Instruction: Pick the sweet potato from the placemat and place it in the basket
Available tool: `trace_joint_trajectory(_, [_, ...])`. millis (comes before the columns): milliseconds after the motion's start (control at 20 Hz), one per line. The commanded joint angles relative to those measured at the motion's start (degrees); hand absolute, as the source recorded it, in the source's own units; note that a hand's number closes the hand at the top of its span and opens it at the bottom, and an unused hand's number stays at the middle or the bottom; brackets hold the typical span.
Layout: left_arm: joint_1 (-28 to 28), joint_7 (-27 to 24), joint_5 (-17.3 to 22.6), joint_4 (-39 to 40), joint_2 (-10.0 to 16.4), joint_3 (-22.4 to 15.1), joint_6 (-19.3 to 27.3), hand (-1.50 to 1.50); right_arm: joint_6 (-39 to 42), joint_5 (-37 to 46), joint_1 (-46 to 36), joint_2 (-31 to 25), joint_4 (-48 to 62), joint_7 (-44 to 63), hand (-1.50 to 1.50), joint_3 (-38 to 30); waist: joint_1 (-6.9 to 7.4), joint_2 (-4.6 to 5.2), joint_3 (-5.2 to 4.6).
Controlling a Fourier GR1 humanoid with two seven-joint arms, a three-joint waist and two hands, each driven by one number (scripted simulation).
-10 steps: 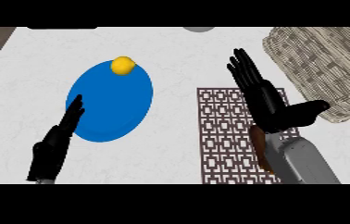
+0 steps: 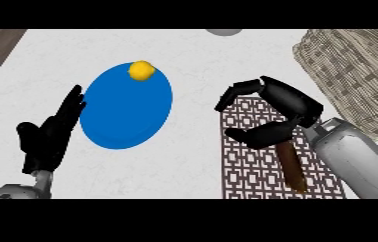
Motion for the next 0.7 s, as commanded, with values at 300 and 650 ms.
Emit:
trace_joint_trajectory(300, [-5.0,0.8,4.5,7.4,0.7,5.8,-4.7,0.00,-12.5,35.1,7.2,8.1,-6.2,3.2,-1.50,25.2,-2.49,-0.51,0.35])
trace_joint_trajectory(650, [-7.4,3.2,4.9,8.7,0.8,6.2,-5.3,0.00,5.1,37.1,-7.4,13.4,-9.9,38.4,-1.50,25.6,-2.44,-1.19,0.02])
